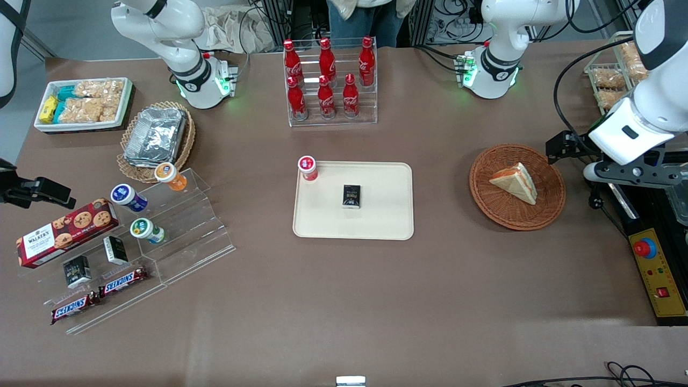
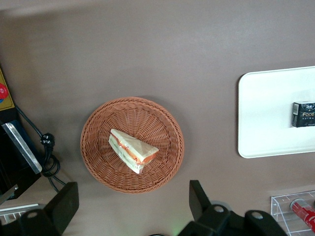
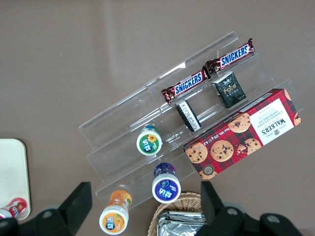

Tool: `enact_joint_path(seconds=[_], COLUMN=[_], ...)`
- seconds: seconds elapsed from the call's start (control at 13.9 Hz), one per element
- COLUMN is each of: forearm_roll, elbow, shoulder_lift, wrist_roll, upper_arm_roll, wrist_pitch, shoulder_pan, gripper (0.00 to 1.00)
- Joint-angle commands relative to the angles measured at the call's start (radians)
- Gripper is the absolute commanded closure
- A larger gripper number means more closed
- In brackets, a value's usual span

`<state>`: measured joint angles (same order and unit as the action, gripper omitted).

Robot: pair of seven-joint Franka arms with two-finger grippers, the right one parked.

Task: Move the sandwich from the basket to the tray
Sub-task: 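Move the left gripper over the wrapped sandwich in the wicker basket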

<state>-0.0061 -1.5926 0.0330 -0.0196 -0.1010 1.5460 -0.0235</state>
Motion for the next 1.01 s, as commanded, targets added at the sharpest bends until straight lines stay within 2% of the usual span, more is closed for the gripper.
enact_joint_path(seconds=[0.0, 0.22, 0.29, 0.58, 0.72, 0.86, 0.94], forearm_roll=[0.023, 0.005, 0.018, 0.017, 0.018, 0.014, 0.012], elbow=[0.022, 0.017, 0.016, -0.027, -0.180, -0.431, -0.508], shoulder_lift=[0.002, -0.001, 0.001, -0.025, -0.130, -0.317, -0.373], wrist_roll=[0.023, 0.030, 0.056, 0.277, 0.465, 0.585, 0.621], upper_arm_roll=[-0.009, -0.005, -0.005, -0.003, -0.002, 0.004, 0.006], wrist_pitch=[-0.003, -0.015, -0.015, -0.037, -0.014, 0.124, 0.141], shoulder_pan=[-0.001, 0.004, 0.004, 0.005, 0.007, 0.045, 0.048], gripper=[0.00, 0.00, 0.00, 0.00, 0.00, 0.00, 0.00])
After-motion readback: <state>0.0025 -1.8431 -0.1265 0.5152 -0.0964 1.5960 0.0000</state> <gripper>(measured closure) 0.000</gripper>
